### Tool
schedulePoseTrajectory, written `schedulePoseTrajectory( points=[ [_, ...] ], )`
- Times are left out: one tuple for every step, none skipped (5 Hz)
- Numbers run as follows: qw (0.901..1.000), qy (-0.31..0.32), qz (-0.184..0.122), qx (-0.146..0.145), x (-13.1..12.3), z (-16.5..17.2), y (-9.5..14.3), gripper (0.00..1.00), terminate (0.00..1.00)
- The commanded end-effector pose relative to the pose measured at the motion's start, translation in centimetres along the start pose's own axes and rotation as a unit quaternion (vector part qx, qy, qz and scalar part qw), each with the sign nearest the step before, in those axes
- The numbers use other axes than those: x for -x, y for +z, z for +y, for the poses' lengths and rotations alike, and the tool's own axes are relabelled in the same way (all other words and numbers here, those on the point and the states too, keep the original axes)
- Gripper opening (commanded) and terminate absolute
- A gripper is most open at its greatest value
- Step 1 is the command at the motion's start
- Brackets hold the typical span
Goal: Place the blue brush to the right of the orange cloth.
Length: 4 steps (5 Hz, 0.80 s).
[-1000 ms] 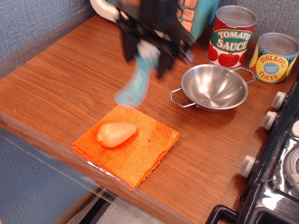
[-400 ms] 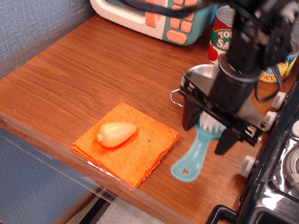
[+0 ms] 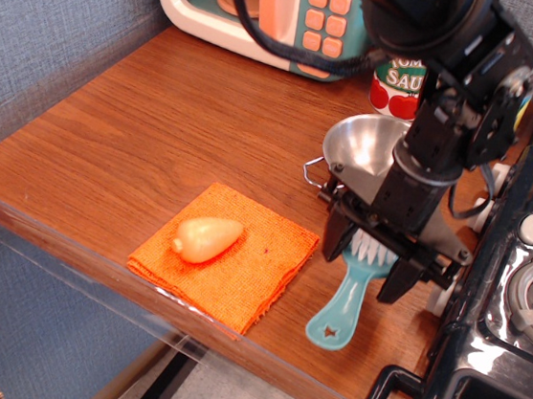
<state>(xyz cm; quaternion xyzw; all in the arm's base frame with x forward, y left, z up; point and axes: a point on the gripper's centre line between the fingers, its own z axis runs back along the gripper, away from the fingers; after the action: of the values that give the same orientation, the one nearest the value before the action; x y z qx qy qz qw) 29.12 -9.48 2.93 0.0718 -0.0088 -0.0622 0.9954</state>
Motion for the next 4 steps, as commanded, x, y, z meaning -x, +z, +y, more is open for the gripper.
schedulePoseTrajectory(
  points=[
    [0.9992,-0.040,0.005,-0.007,2.6,0.3,-0.1,1.00,0.00],
    [0.9985,-0.052,-0.014,0.009,2.8,0.3,1.6,1.00,0.00],
    [0.9939,-0.065,-0.086,0.021,3.3,1.6,6.3,1.00,0.00],
    [0.9890,-0.040,-0.134,0.046,4.6,3.8,10.6,1.00,0.00]
  ],
)
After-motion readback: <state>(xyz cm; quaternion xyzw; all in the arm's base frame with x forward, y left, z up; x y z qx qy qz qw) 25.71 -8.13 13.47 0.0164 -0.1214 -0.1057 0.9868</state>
